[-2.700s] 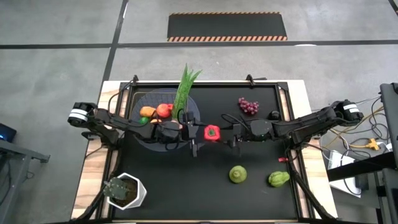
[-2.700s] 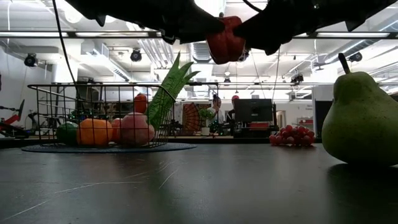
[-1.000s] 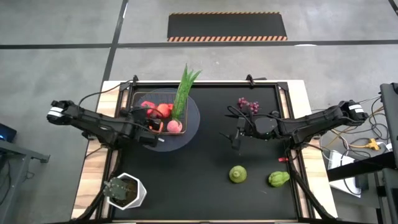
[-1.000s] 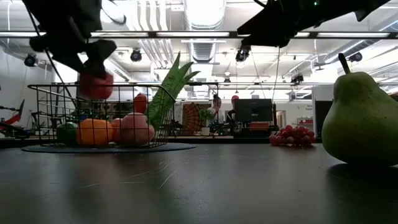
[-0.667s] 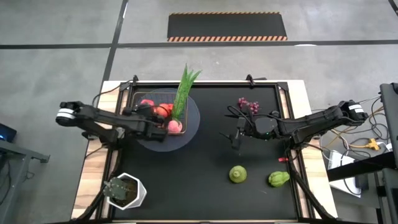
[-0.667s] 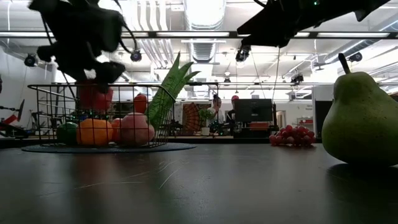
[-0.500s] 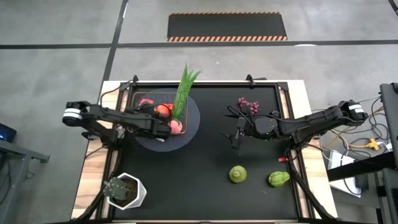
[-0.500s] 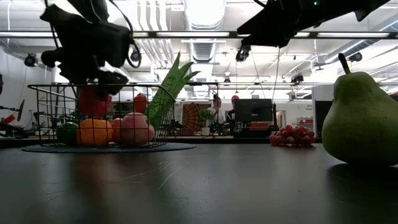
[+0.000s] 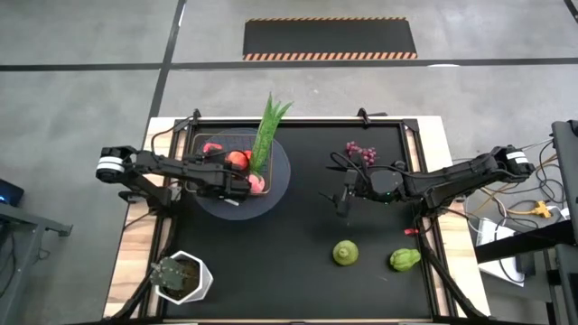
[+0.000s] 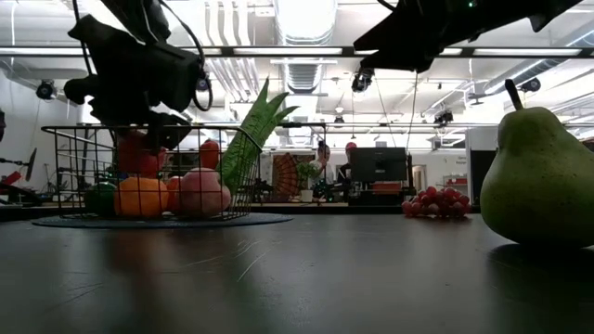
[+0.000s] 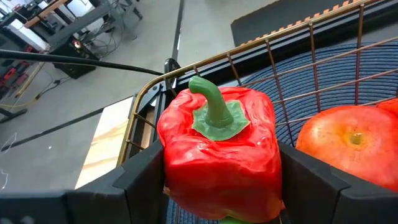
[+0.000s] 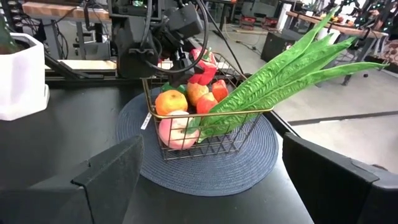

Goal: Build produce basket
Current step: Put the red bell pepper into the wire basket, then put the green pear into the wire basket

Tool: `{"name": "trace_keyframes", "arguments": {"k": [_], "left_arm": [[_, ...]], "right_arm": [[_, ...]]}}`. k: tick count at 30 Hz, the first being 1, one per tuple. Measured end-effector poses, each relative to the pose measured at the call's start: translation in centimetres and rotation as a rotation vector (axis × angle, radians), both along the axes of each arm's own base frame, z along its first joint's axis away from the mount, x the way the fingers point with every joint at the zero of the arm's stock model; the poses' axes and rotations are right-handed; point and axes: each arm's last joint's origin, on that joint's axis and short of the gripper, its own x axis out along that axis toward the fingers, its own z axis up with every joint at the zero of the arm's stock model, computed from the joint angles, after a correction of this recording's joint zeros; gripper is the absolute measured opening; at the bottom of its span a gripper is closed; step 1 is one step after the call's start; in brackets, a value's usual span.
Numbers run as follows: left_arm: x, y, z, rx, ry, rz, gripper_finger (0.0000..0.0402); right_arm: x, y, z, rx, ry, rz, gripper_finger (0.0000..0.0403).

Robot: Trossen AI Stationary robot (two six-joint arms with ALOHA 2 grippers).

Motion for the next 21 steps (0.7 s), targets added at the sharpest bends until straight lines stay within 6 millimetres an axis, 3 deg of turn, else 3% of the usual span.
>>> {"name": "trace_keyframes", "arguments": {"k": [12,21], "left_arm": [[0.0,0.1,0.0,-0.003,0.011,-0.001,0.0315],[0.7,0.1,1.9,-0.038,0.047,-0.073,0.0322]], "right_arm": [[0.0,0.0,0.0,0.016,-0.001,-0.004,0.0365],[0.0,0.0,0.0,0.016,-0.001,-0.003,0.0365]]}}
